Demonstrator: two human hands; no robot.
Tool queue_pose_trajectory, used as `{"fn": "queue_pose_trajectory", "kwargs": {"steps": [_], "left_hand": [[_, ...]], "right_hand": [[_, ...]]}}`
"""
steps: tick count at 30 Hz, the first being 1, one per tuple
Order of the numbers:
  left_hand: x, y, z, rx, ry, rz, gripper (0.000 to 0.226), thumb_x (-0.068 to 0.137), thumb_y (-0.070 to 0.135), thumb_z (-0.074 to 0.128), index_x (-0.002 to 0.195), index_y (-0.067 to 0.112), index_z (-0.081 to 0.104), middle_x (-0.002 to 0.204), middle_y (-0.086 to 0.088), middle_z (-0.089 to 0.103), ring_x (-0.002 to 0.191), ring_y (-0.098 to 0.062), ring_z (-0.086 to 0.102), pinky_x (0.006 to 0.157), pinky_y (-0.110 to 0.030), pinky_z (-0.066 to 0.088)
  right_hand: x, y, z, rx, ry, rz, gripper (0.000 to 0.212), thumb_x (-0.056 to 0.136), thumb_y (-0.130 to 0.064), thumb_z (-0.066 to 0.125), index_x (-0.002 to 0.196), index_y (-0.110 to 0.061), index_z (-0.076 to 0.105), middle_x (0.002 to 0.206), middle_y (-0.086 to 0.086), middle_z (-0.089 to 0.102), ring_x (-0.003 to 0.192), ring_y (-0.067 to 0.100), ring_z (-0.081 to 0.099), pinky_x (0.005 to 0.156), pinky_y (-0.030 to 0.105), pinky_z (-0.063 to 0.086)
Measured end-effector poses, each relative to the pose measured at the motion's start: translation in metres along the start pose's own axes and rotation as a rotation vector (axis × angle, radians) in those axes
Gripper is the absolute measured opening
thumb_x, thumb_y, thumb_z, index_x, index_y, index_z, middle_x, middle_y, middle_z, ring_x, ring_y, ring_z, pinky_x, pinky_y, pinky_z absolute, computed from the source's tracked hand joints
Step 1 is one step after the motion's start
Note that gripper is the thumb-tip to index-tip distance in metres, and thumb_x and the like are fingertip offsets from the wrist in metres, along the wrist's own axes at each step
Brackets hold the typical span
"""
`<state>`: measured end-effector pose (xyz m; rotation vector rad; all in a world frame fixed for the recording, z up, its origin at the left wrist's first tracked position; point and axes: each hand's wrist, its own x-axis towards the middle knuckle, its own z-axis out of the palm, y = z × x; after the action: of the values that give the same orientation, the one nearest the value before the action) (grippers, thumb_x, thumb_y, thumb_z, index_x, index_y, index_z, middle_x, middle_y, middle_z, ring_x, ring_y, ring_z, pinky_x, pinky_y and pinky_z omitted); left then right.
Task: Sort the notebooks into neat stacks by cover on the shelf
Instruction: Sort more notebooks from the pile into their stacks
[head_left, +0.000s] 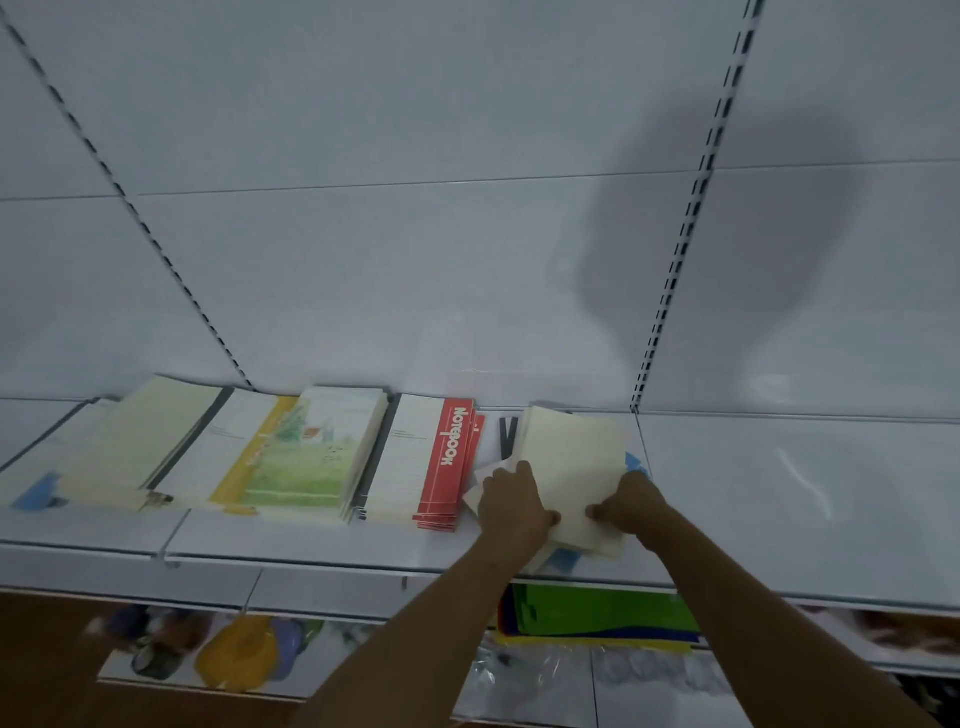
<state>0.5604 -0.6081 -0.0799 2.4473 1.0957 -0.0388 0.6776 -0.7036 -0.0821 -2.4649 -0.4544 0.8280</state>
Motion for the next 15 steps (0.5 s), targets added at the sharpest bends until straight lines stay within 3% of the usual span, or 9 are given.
{"fn": "queue_pose_trajectory", "kwargs": {"steps": [5, 9, 15], "left_hand": [[0.000, 0.008, -0.001, 0.003, -0.009, -0.028, 0.077, 0.073, 0.046, 0.077, 0.128, 0.009, 0.039, 0.126, -0.013, 0.048, 0.115, -0.026, 0.049, 0.090, -0.034, 0.045], [-0.001, 0.008, 0.003, -0.010, -0.007, -0.083, 0.080, 0.070, 0.056, 0.075, 0.124, 0.008, 0.043, 0.125, -0.012, 0.044, 0.116, -0.025, 0.045, 0.090, -0.036, 0.045], [0.002, 0.012, 0.004, -0.023, -0.056, -0.169, 0.087, 0.067, 0.056, 0.077, 0.128, 0.009, 0.038, 0.131, -0.013, 0.037, 0.123, -0.028, 0.036, 0.094, -0.041, 0.041]], "right_hand": [[0.002, 0.005, -0.002, 0.156, 0.000, 0.084, 0.049, 0.078, -0.007, 0.074, 0.118, 0.007, 0.049, 0.121, 0.021, 0.055, 0.113, 0.033, 0.054, 0.083, 0.030, 0.046], [0.007, 0.017, -0.005, 0.342, -0.011, 0.160, 0.050, 0.074, 0.003, 0.073, 0.118, 0.011, 0.050, 0.122, 0.026, 0.054, 0.112, 0.040, 0.053, 0.095, 0.047, 0.049], [0.007, 0.016, -0.005, 0.426, -0.010, 0.209, 0.048, 0.075, 0.010, 0.070, 0.118, 0.013, 0.048, 0.120, 0.027, 0.054, 0.112, 0.042, 0.052, 0.083, 0.041, 0.047]]}}
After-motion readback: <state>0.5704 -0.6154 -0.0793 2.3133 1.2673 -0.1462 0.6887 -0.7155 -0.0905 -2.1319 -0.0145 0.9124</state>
